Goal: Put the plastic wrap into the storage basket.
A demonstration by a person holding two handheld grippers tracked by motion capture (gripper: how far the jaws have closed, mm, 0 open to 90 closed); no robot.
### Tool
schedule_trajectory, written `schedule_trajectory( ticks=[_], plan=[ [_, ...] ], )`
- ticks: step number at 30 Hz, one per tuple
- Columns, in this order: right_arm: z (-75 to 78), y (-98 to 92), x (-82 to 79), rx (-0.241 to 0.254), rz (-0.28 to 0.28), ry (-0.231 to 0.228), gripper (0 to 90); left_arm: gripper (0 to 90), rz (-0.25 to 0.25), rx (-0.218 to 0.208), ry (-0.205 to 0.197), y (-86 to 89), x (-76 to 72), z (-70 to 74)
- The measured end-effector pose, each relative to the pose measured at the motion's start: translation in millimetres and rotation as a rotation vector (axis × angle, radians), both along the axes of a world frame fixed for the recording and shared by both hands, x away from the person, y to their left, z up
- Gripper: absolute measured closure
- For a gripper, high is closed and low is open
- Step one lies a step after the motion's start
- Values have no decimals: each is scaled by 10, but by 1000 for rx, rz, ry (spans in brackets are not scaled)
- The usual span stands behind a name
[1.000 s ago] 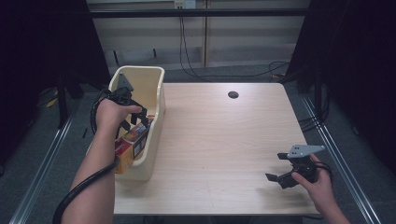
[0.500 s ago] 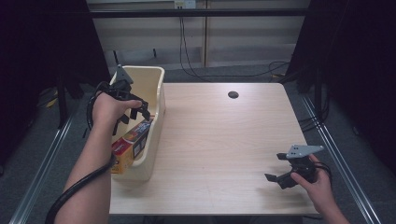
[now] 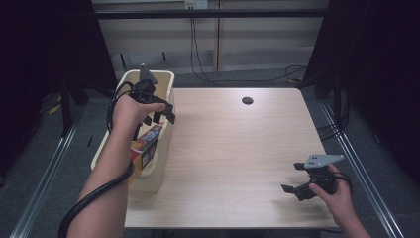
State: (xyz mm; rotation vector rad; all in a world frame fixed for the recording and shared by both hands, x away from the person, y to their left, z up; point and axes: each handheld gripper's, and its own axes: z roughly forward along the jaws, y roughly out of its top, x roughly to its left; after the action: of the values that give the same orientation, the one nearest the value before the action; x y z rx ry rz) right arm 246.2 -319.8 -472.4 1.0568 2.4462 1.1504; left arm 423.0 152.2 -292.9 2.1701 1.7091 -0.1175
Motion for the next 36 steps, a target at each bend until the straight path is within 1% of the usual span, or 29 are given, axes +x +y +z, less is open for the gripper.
schedule_trajectory(
  ticks=[2, 3, 5, 7, 8, 10, 12, 13, 15, 17, 18, 20, 21, 22, 23, 24, 25, 29, 30, 34, 36],
  plan=[
    [1, 0, -1, 0, -1, 4, 24, 178, -22, -3, -5, -65, -3, -1],
    [-1, 1, -1, 0, 2, 1, 24, 179, -38, 3, -5, -99, -6, 2],
    [1, 2, -1, 0, 2, 0, 23, 174, -52, -2, -8, -162, -12, 6],
    [3, -1, 1, 2, 1, -1, 24, 173, -79, -4, -16, -232, -19, 12],
    [4, -2, 1, 1, 1, -2, 24, 172, -84, -10, -14, -265, -23, 9],
    [5, -2, -1, -1, -1, -4, 24, 166, -102, -5, -19, -324, -30, 3],
    [7, -3, -2, -2, -1, -5, 24, 164, -115, -19, -14, -377, -36, -2],
    [7, -3, -2, -1, -2, -5, 24, 163, -122, -16, -22, -394, -36, -9],
    [9, -3, -4, -1, -7, -8, 24, 161, -137, -14, -23, -448, -41, -26],
    [8, -2, -4, -1, -4, -6, 24, 159, -139, -30, -24, -490, -44, -40],
    [9, 0, -5, -3, -5, -6, 24, 159, -142, -25, -20, -505, -44, -43],
    [9, 2, -1, -2, 0, -11, 24, 159, -148, -29, -27, -554, -50, -74],
    [11, 4, -3, 2, 0, -10, 24, 157, -159, -25, -25, -565, -49, -80],
    [14, 5, -5, 0, -2, -8, 24, 156, -159, -34, -26, -592, -55, -95],
    [13, 5, -3, 0, -1, -9, 24, 157, -167, -35, -36, -617, -56, -115],
    [12, 4, -3, -2, -3, -8, 24, 157, -176, -32, -35, -635, -58, -128],
    [13, 3, -3, -3, -5, -10, 24, 156, -175, -39, -39, -659, -63, -147],
    [13, 3, -3, -3, -5, -9, 24, 152, -197, -42, -32, -738, -74, -225],
    [11, 3, -1, -2, -2, -9, 24, 151, -200, -37, -34, -763, -78, -249],
    [11, 3, -1, -1, 0, -11, 24, 149, -208, -52, -31, -824, -87, -325],
    [11, 5, -2, -3, 3, -11, 24, 144, -221, -44, -24, -849, -91, -366]
  ],
)
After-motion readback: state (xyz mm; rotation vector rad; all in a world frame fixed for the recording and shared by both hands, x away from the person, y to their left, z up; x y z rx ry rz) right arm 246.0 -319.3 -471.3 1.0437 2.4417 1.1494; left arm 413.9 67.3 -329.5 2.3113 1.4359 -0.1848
